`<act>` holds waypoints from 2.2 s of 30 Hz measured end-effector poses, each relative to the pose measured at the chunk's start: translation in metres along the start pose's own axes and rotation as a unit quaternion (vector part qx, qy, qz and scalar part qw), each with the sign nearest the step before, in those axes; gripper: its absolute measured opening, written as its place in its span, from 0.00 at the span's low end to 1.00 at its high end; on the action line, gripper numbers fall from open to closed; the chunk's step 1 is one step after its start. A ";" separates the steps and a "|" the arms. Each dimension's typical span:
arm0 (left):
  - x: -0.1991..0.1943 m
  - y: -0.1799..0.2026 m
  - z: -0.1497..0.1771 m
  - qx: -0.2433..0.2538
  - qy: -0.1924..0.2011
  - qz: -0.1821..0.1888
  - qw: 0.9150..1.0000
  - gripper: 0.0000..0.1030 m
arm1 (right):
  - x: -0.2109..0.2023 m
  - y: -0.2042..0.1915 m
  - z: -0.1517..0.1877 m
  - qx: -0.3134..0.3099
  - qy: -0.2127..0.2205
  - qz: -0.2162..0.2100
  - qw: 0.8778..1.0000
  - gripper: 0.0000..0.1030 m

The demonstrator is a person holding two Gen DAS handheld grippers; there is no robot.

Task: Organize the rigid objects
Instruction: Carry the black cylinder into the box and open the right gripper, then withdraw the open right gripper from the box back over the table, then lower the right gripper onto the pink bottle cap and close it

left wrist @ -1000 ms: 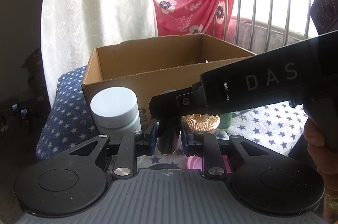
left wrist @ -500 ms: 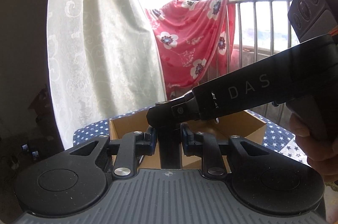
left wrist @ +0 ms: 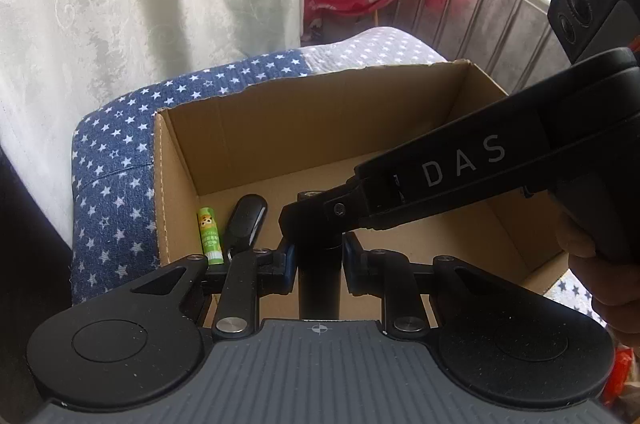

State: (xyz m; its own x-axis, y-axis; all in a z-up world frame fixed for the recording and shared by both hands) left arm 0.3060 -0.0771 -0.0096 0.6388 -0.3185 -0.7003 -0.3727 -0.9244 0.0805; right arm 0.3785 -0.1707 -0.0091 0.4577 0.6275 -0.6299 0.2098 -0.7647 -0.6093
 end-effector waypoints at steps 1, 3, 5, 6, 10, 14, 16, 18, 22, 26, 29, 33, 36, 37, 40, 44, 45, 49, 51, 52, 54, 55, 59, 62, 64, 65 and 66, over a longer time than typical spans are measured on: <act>0.004 -0.001 0.002 0.001 -0.009 -0.004 1.000 0.22 | 0.008 0.005 -0.002 0.005 -0.011 0.005 1.000 0.24; 0.012 -0.004 0.001 -0.001 -0.024 -0.007 1.000 0.23 | 0.020 0.015 -0.007 0.021 -0.024 0.016 0.999 0.24; 0.015 -0.007 0.000 -0.008 -0.029 -0.010 1.000 0.24 | 0.029 0.023 -0.011 0.027 -0.032 0.031 0.999 0.27; 0.015 -0.009 -0.002 -0.012 -0.028 -0.010 0.999 0.25 | 0.030 0.027 -0.012 0.031 -0.030 0.040 0.998 0.27; -0.003 -0.009 -0.005 -0.021 -0.004 -0.008 1.000 0.34 | 0.019 0.029 -0.021 0.038 -0.005 0.032 0.999 0.28; -0.029 -0.008 -0.008 -0.019 0.025 -0.008 0.999 0.39 | -0.012 0.025 -0.026 0.040 0.029 0.012 0.999 0.28; -0.044 -0.008 -0.009 -0.023 0.041 -0.007 0.999 0.40 | -0.032 0.020 -0.024 0.035 0.045 -0.001 0.998 0.28; -0.062 -0.009 -0.009 -0.027 0.061 -0.005 0.998 0.42 | -0.052 0.012 -0.019 0.028 0.062 -0.013 0.998 0.28; -0.097 -0.010 -0.002 -0.024 0.100 -0.006 0.995 0.47 | -0.096 -0.005 -0.002 0.019 0.089 -0.049 0.995 0.28; -0.133 -0.009 0.018 -0.019 0.131 -0.002 0.991 0.51 | -0.142 -0.022 0.033 -0.004 0.125 -0.087 0.988 0.29; -0.153 -0.005 0.042 -0.021 0.146 0.006 0.989 0.53 | -0.170 -0.030 0.070 -0.026 0.157 -0.094 0.983 0.42; -0.158 0.005 0.083 -0.021 0.144 0.022 0.989 0.55 | -0.186 -0.027 0.123 -0.054 0.193 -0.074 0.977 0.50; -0.151 0.012 0.113 -0.026 0.125 0.035 0.991 0.55 | -0.183 -0.015 0.159 -0.050 0.209 -0.044 0.976 0.50; -0.149 0.014 0.119 -0.028 0.122 0.036 0.992 0.55 | -0.178 -0.009 0.171 -0.044 0.207 -0.034 0.977 0.50; -0.143 0.021 0.143 -0.032 0.114 0.041 0.992 0.55 | -0.164 0.004 0.197 -0.033 0.202 -0.003 0.979 0.50; -0.138 0.040 0.167 -0.005 0.103 0.055 0.993 0.55 | -0.153 0.018 0.217 -0.031 0.205 0.049 0.977 0.50; -0.136 0.046 0.172 0.005 0.101 0.057 0.993 0.55 | -0.150 0.021 0.220 -0.026 0.204 0.054 0.977 0.50; -0.127 0.066 0.183 0.038 0.092 0.059 0.993 0.55 | -0.143 0.033 0.234 -0.008 0.187 0.050 0.981 0.50; -0.123 0.074 0.188 0.051 0.088 0.060 0.993 0.55 | -0.138 0.034 0.236 -0.012 0.183 0.057 0.981 0.50; -0.121 0.076 0.190 0.057 0.085 0.059 0.993 0.55 | -0.136 0.034 0.236 -0.014 0.183 0.059 0.981 0.50; -0.115 0.083 0.195 0.072 0.078 0.060 0.993 0.55 | -0.132 0.034 0.236 -0.016 0.180 0.060 0.982 0.50; -0.113 0.085 0.197 0.077 0.072 0.061 0.993 0.55 | -0.130 0.034 0.236 -0.016 0.178 0.058 0.982 0.50; -0.107 0.092 0.204 0.106 0.067 0.056 0.991 0.56 | -0.120 0.033 0.238 -0.017 0.171 0.057 0.984 0.50; -0.107 0.093 0.204 0.116 0.068 0.050 0.990 0.56 | -0.114 0.034 0.239 -0.019 0.167 0.057 0.984 0.46; -0.107 0.092 0.204 0.115 0.067 0.050 0.990 0.56 | -0.110 0.035 0.239 -0.022 0.165 0.059 0.984 0.43; -0.108 0.091 0.204 0.115 0.067 0.050 0.990 0.56 | -0.109 0.035 0.238 -0.024 0.166 0.062 0.984 0.43; -0.109 0.090 0.204 0.114 0.069 0.050 0.990 0.56 | -0.109 0.035 0.238 -0.027 0.167 0.065 0.983 0.42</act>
State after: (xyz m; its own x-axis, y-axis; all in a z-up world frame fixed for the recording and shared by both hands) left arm 0.0657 -0.0830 -0.0704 0.6707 -0.4458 -0.5928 -0.5712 -0.8203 -0.0295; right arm 0.1301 -0.2310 -0.0765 0.7403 0.4477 -0.5016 0.1722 -0.8474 -0.5023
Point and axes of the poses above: each gripper's, at about its wrist camera, not at the fingertips, and x roughly the way its jaws point, y to its right, z to its underside, the point moved 4 cm from there along x, roughly the way its jaws point, and after that the axes turned 9 degrees about y, right-handed, at the moved point
